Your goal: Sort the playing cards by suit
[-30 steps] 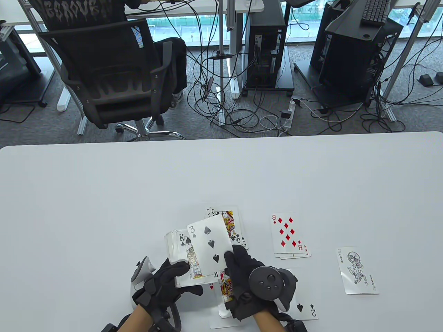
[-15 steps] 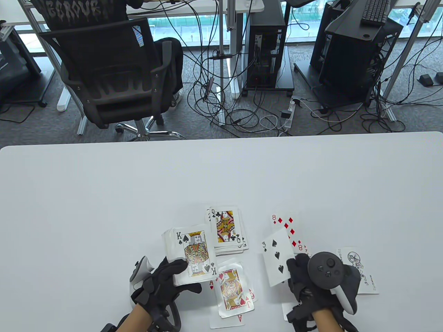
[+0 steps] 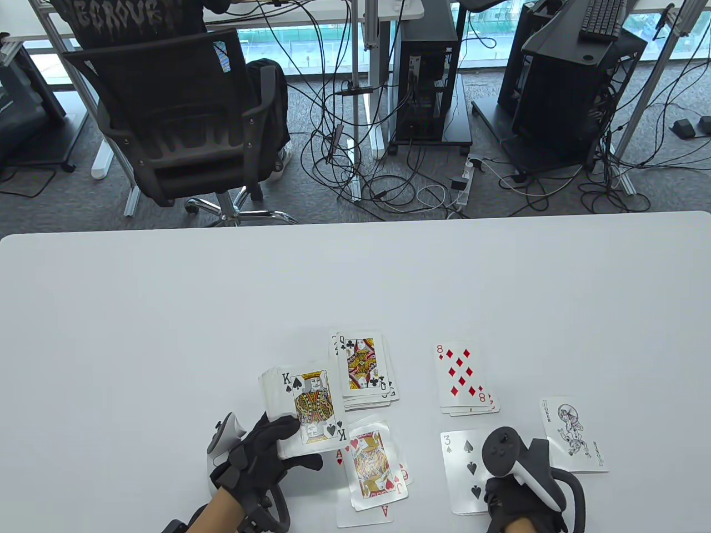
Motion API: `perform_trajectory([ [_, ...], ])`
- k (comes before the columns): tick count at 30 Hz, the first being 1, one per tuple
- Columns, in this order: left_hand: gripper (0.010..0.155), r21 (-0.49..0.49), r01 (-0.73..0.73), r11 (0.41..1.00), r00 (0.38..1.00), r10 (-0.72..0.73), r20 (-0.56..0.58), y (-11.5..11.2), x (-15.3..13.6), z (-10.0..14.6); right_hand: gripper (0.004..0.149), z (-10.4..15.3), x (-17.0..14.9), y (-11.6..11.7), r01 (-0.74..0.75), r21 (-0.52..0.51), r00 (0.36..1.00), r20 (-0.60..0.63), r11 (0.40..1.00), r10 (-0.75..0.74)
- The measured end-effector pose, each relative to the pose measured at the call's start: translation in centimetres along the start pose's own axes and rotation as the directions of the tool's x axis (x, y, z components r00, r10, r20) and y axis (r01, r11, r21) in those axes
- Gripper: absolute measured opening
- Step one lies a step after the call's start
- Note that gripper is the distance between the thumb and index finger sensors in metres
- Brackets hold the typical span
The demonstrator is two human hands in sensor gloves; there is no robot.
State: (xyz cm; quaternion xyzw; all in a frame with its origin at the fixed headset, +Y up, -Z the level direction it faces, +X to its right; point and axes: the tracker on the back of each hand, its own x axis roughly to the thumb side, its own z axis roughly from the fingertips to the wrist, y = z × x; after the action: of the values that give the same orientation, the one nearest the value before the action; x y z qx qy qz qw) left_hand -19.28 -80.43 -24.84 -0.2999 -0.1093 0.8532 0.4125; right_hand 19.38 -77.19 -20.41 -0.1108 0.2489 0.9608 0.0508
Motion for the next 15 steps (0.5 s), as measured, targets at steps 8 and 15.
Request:
perform_trajectory([
  [8, 0.053, 0.001, 0.000, 1.000, 1.000, 0.000, 0.006, 0.1, 0.1, 0.0, 0.046, -0.2, 1.5, -0.1, -0.199, 0.048, 0.980, -0.023, 0.979, 0.200],
  [15, 0.053, -0.005, 0.005, 1.000, 1.000, -0.005, 0.013, 0.1, 0.3, 0.0, 0.049, 0.1, 2.8, -1.2, -0.257, 0.037, 0.966, -0.025, 0.966, 0.258],
])
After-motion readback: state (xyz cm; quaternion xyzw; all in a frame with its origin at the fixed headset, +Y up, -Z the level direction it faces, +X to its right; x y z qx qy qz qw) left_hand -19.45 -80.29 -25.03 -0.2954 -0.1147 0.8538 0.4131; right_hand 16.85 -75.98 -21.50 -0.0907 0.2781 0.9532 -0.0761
